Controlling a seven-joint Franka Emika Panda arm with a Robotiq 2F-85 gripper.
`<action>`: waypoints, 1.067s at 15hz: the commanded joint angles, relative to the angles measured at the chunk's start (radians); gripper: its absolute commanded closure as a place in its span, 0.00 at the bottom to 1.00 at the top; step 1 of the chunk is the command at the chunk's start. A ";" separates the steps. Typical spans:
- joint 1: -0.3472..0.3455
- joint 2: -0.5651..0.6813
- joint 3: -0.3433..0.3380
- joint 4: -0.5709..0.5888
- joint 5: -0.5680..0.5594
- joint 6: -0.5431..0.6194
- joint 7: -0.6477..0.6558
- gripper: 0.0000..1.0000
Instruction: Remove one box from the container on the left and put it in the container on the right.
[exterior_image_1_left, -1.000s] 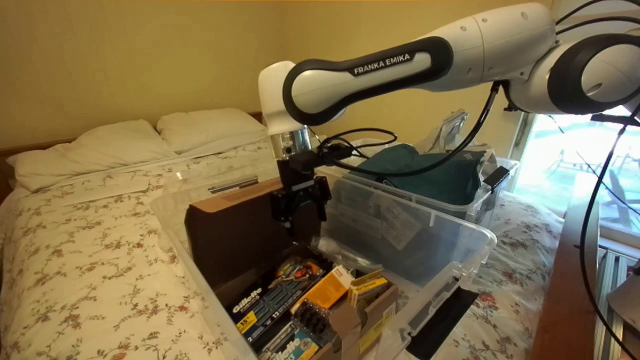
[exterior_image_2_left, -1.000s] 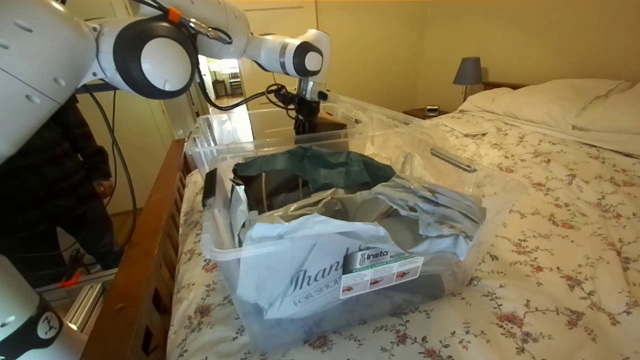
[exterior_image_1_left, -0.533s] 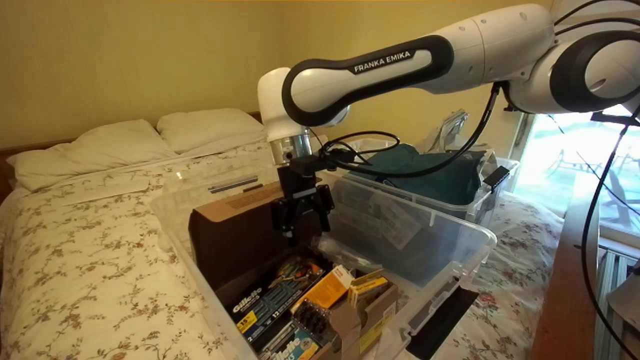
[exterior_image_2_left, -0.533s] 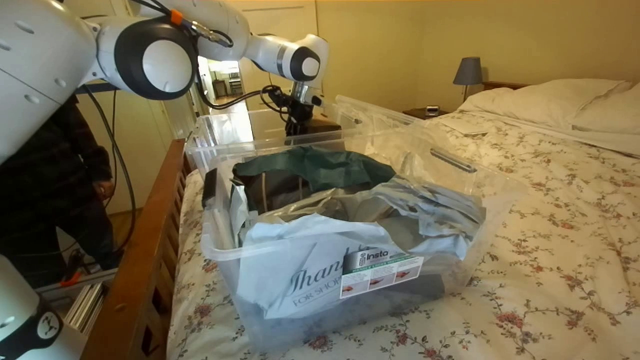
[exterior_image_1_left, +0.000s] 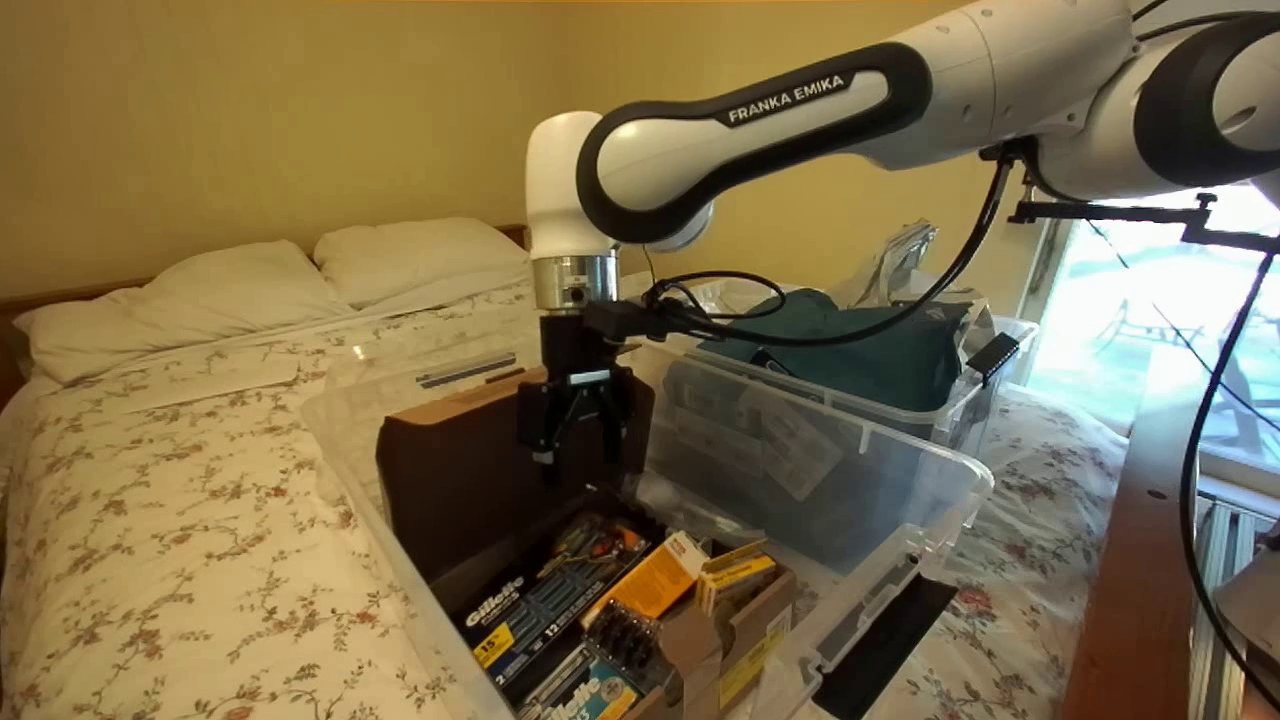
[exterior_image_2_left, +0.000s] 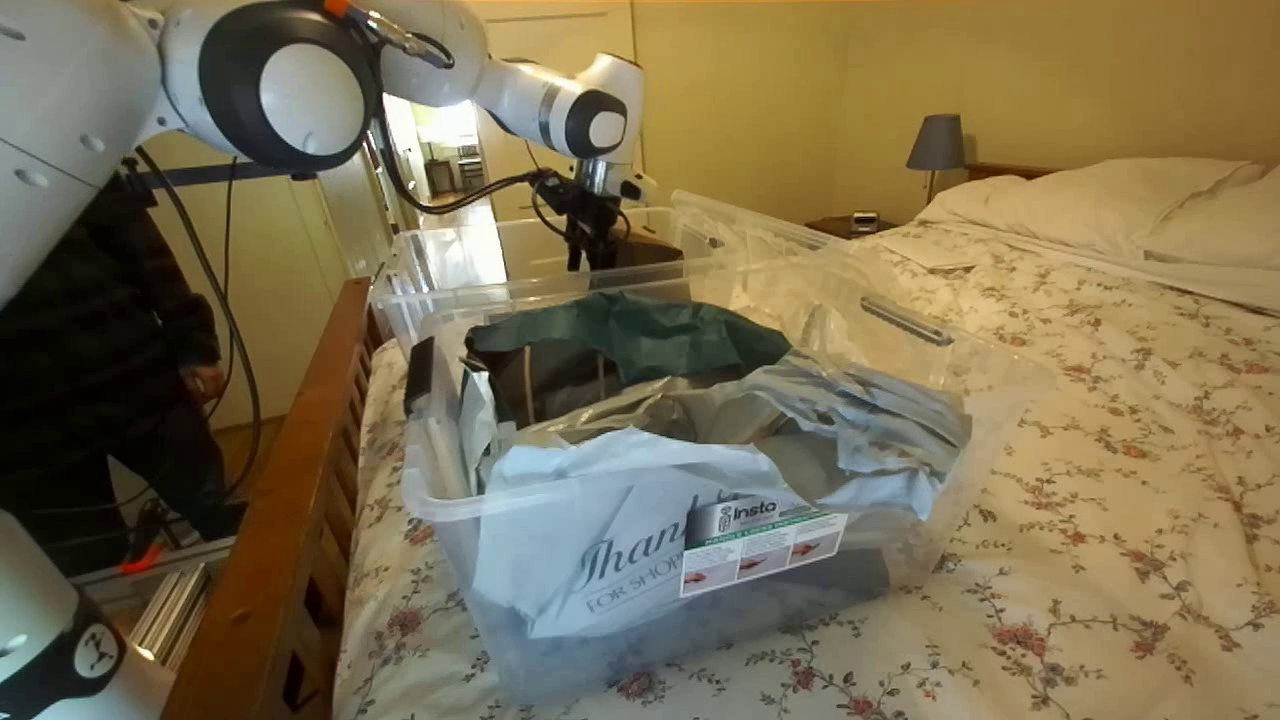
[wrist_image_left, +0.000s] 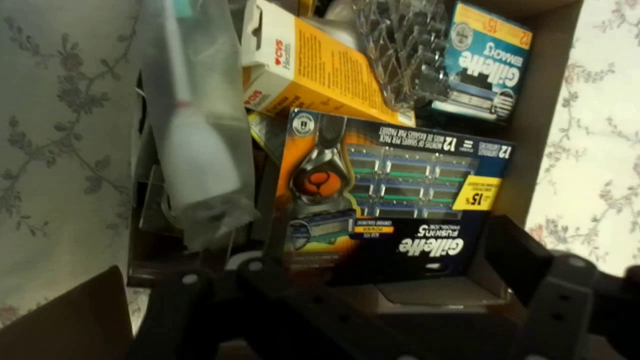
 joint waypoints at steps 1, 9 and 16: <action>-0.001 -0.137 -0.041 -0.238 -0.039 0.187 0.052 0.00; 0.008 -0.155 -0.086 -0.352 -0.049 0.263 0.107 0.00; 0.000 -0.234 -0.036 -0.422 -0.017 0.290 0.007 0.00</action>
